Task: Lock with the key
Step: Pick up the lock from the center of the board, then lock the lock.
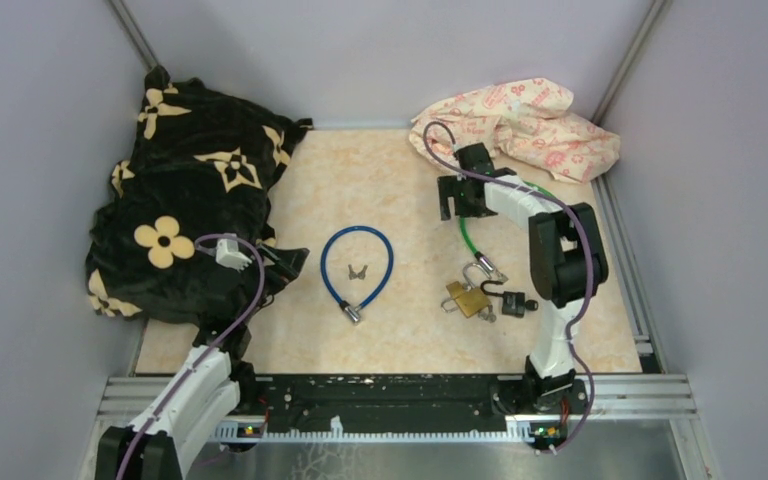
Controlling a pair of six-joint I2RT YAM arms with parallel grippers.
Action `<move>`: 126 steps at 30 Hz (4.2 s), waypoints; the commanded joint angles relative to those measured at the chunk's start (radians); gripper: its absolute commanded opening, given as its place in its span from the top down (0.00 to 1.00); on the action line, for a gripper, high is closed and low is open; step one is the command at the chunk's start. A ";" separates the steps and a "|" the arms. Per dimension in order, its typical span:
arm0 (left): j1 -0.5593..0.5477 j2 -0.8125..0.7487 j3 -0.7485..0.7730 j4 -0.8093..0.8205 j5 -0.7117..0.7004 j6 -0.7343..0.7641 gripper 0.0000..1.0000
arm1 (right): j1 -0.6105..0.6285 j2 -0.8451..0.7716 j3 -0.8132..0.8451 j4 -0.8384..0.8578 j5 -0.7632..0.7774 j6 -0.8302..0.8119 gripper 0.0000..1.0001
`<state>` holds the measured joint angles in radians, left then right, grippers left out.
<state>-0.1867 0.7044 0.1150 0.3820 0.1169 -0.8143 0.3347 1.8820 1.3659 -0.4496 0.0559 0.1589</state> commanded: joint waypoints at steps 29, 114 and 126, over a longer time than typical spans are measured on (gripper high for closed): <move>-0.086 0.058 0.090 0.321 0.422 0.230 0.24 | 0.527 -0.433 -0.258 0.785 0.336 -0.064 1.00; 0.181 -0.205 0.189 0.579 0.783 0.312 1.00 | 0.246 -0.188 -0.198 0.968 -0.681 0.061 0.07; 0.181 -0.207 0.191 0.574 0.777 0.307 1.00 | 0.194 -0.188 -0.076 0.797 -0.639 0.018 0.11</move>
<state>-0.0086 0.5095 0.2577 0.8814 0.8993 -0.5259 0.5728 1.7412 1.2144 0.3744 -0.5720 0.2138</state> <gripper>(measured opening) 0.173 0.892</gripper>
